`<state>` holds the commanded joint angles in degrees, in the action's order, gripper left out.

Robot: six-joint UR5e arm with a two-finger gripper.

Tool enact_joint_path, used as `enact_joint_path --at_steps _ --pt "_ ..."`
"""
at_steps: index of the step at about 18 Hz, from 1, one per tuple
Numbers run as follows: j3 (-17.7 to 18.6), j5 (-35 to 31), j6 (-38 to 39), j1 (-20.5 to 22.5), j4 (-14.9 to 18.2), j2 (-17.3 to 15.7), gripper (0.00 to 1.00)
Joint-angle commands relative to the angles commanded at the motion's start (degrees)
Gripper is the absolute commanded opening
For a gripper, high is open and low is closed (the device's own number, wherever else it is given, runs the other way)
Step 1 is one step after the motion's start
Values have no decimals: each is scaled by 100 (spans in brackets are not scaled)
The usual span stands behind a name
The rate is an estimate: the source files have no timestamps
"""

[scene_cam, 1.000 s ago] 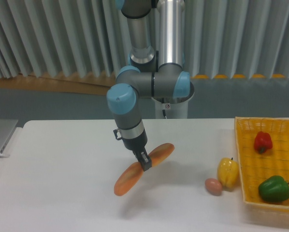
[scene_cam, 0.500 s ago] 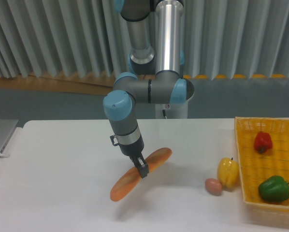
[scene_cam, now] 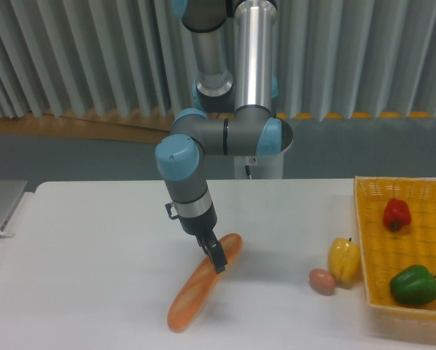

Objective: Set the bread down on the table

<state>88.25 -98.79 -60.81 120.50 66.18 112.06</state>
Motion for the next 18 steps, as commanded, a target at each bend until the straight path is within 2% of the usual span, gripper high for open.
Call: enact_joint_path --at_steps 4,11,16,18 --pt "-62 131 -668 53 18 -263 100" --pt "-18 202 -879 123 53 -545 100" --pt "-62 237 -2310 395 53 -589 100" --pt "-62 272 -2392 378 44 -598 100"
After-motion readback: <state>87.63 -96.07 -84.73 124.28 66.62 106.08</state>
